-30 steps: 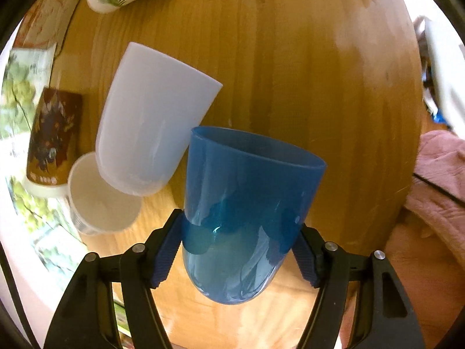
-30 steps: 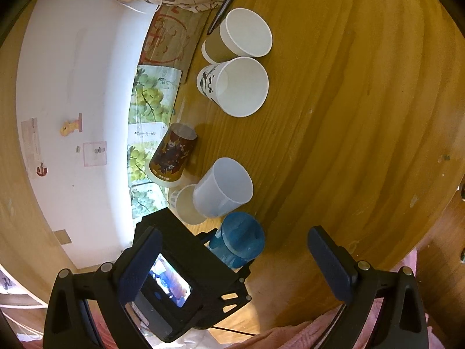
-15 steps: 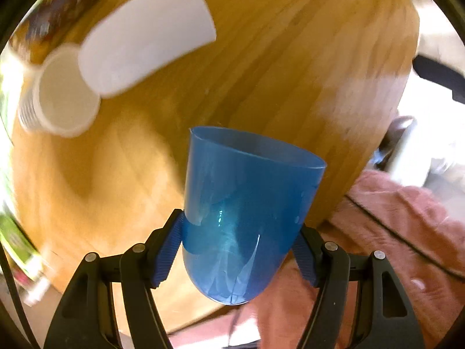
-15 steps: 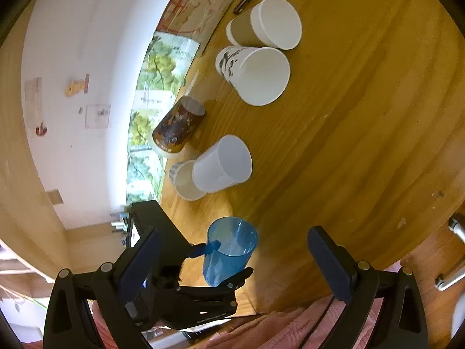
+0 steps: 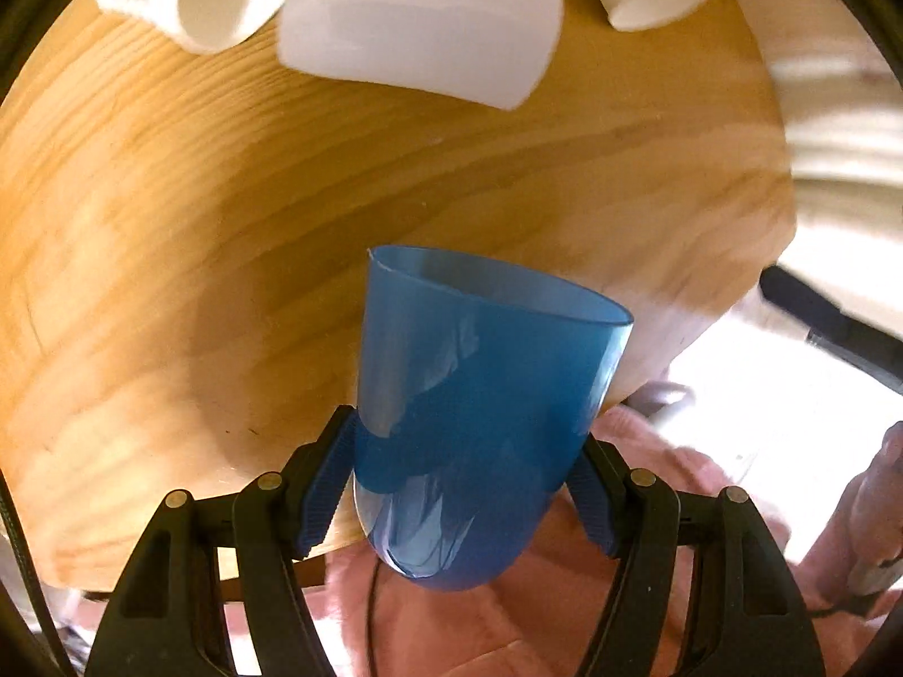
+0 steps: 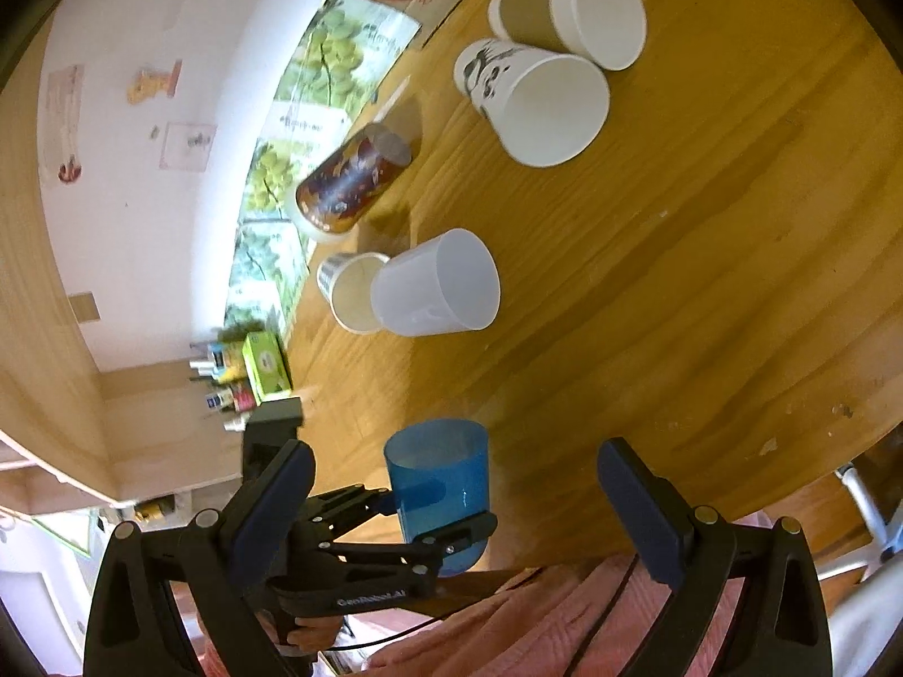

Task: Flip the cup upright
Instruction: 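Lift the blue cup with the left gripper toward the right gripper, then grasp the blue cup with the right gripper while the left gripper releases it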

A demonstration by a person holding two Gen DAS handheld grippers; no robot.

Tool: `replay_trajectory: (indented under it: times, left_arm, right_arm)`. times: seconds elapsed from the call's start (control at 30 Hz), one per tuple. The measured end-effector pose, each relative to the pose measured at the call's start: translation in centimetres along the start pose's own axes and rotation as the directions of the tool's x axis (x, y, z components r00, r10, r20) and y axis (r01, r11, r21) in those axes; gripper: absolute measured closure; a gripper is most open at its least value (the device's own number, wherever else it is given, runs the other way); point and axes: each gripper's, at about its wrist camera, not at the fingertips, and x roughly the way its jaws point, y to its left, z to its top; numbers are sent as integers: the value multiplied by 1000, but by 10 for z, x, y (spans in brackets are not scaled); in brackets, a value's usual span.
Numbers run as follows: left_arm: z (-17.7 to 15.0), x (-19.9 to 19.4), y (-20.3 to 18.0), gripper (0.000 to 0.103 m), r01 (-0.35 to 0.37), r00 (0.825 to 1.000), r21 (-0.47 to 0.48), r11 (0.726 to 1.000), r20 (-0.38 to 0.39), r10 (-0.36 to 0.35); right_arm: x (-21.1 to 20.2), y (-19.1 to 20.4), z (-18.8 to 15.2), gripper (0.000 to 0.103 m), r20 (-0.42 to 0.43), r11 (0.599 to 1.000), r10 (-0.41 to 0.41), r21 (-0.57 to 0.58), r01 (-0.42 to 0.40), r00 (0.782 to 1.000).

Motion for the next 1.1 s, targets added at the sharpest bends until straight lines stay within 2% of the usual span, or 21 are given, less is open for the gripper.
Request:
replay_trajectory:
  times: [0.13,0.2,0.27,0.47,0.63,0.87,1.07,1.1]
  left_arm:
    - [-18,4,17,30,59,996,-53,997,70,-55]
    - [-40,6,34,30,110,990,-86,990,98,-101]
    - [-41,1,40,30,174,980,-112,978,120,-160]
    - [-52,-2,66,30,250,959,-143,958,170,-225]
    - [-42,2,69,30,275,952,-163,948,188,-244]
    - [-45,7,80,30,346,930,-192,918,203,-308]
    - [-45,6,84,30,338,933,-181,923,194,-303]
    - [-39,10,75,30,336,934,-182,924,192,-302]
  right_arm:
    - [11,7,2,2,-45,1000,-16,-25,15,999]
    - [18,8,3,2,-74,999,-19,-31,17,997]
    - [26,9,2,2,-110,999,-23,-35,20,994]
    - [52,16,-2,3,-207,998,-45,-59,33,977]
    - [69,21,-3,3,-260,997,-52,-67,36,964]
    - [87,24,-5,3,-308,997,-64,-70,45,949]
    - [94,23,-5,3,-324,996,-74,-67,55,943]
    - [94,23,-5,3,-327,996,-73,-66,54,942]
